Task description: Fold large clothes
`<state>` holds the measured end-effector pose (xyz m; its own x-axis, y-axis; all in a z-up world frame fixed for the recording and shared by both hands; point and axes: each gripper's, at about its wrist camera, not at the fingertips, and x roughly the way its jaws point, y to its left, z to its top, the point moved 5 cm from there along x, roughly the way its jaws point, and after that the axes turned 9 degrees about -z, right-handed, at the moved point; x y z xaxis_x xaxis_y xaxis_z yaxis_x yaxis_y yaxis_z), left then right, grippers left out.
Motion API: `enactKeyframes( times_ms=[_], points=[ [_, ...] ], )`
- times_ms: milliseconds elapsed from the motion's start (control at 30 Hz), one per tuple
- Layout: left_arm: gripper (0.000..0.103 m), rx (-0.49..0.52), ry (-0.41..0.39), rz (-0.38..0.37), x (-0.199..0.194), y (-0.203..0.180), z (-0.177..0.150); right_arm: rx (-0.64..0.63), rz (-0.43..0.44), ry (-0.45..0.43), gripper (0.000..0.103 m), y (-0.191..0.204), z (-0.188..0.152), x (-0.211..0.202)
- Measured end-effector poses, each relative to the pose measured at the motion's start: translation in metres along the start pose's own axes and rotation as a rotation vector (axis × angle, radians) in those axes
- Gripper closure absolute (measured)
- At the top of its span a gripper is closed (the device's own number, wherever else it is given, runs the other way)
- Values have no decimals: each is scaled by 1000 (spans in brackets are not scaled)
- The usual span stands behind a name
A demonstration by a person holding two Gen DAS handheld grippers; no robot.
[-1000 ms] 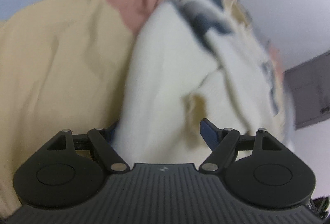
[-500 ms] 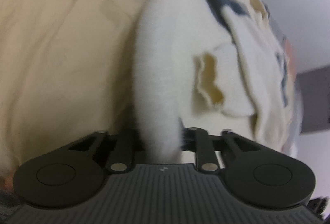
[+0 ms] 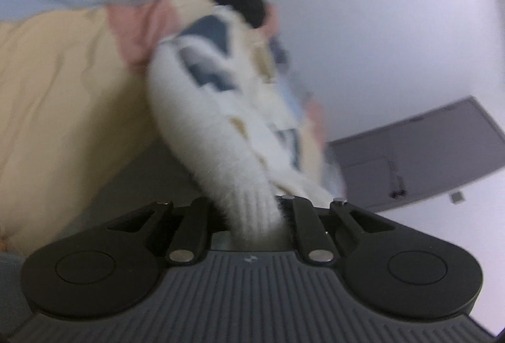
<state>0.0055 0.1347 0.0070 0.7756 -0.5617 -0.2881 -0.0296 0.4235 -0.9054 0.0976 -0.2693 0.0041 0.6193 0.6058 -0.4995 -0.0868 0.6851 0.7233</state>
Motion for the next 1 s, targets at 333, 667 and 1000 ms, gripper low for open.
enactKeyframes(
  times_ms=[333,667,1000],
  points=[
    [89,145,-107,-218,-68,-97,-23,-78,169,-73,87,59,16,-78],
    [89,263,-135,-244,-70,-119,-25,-117,181,-110,84,76,22,-101],
    [88,227,-61,-152,4,-48,5,49,87,-18,84,7,12,-41]
  ],
)
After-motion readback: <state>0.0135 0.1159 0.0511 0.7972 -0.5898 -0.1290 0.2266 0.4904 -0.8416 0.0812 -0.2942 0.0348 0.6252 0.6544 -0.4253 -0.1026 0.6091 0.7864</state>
